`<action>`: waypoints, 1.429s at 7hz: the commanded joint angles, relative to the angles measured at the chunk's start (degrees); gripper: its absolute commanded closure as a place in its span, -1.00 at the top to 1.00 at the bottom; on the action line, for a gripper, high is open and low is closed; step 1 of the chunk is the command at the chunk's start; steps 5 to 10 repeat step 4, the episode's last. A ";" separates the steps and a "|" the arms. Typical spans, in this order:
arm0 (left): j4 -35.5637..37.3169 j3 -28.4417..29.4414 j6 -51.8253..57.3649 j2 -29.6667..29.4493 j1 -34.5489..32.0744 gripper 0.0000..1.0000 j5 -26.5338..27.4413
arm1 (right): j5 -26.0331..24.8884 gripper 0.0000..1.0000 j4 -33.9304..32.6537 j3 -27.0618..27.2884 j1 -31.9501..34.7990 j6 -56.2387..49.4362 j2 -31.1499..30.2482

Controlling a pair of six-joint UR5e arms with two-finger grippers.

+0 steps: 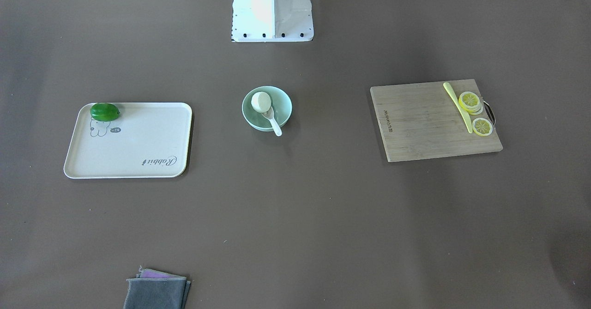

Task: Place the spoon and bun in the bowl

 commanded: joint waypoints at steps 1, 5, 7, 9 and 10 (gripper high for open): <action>0.22 0.17 -0.04 -0.07 0.11 0.95 -0.07 | -0.33 1.00 0.09 0.12 0.00 0.12 0.22; 0.22 0.44 -0.04 -0.16 0.11 0.95 -0.07 | -0.33 1.00 0.09 0.12 0.00 0.12 0.14; 0.22 0.44 -0.04 -0.16 0.11 0.95 -0.07 | -0.33 1.00 0.09 0.12 0.00 0.12 0.14; 0.22 0.44 -0.04 -0.16 0.11 0.95 -0.07 | -0.33 1.00 0.09 0.12 0.00 0.12 0.14; 0.22 0.44 -0.04 -0.16 0.11 0.95 -0.07 | -0.33 1.00 0.09 0.12 0.00 0.12 0.14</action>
